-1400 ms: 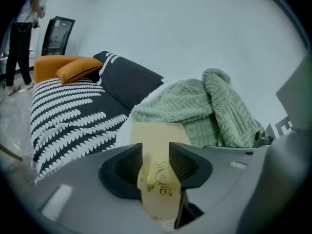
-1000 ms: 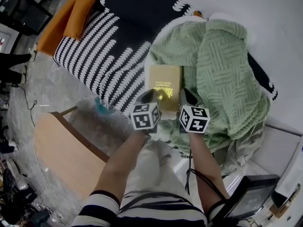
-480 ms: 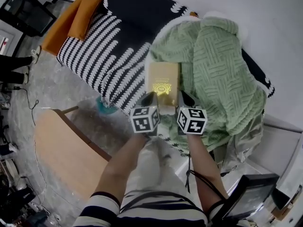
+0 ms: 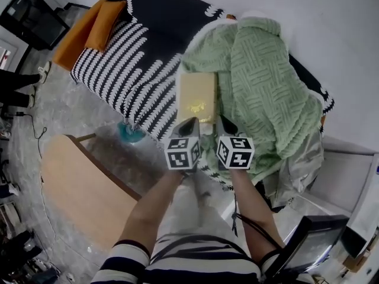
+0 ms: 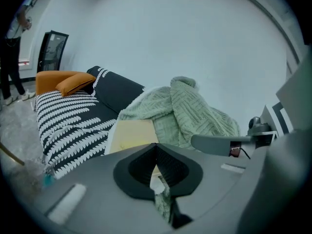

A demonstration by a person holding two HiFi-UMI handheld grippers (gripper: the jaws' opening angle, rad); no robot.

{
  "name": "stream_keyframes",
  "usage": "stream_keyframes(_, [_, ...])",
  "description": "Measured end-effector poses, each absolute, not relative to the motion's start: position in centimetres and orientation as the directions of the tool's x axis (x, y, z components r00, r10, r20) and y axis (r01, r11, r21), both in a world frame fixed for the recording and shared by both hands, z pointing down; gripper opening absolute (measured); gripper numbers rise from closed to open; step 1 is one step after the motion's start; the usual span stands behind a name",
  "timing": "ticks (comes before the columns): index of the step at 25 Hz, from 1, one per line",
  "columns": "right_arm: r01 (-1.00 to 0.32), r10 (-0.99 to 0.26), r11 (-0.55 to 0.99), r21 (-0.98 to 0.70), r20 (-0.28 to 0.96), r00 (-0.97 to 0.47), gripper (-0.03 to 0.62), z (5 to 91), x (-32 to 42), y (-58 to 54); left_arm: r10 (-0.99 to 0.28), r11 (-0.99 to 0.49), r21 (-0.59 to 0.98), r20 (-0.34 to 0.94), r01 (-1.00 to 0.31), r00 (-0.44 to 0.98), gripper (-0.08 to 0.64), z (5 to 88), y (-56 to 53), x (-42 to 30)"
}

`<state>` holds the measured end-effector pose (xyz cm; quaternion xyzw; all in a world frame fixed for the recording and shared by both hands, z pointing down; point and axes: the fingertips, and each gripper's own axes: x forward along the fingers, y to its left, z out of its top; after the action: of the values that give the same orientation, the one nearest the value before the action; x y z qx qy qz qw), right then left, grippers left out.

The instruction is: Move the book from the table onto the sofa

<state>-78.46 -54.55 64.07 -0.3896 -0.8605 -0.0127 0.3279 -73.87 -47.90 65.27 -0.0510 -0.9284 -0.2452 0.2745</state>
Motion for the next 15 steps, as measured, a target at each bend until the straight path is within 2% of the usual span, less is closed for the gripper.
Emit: stream_keyframes(15, [0.717, 0.716, 0.659, -0.227, 0.483, -0.504, 0.002, 58.5, -72.4, -58.4, -0.044, 0.908, 0.393, 0.433, 0.145, -0.9, 0.005, 59.5, -52.8, -68.6])
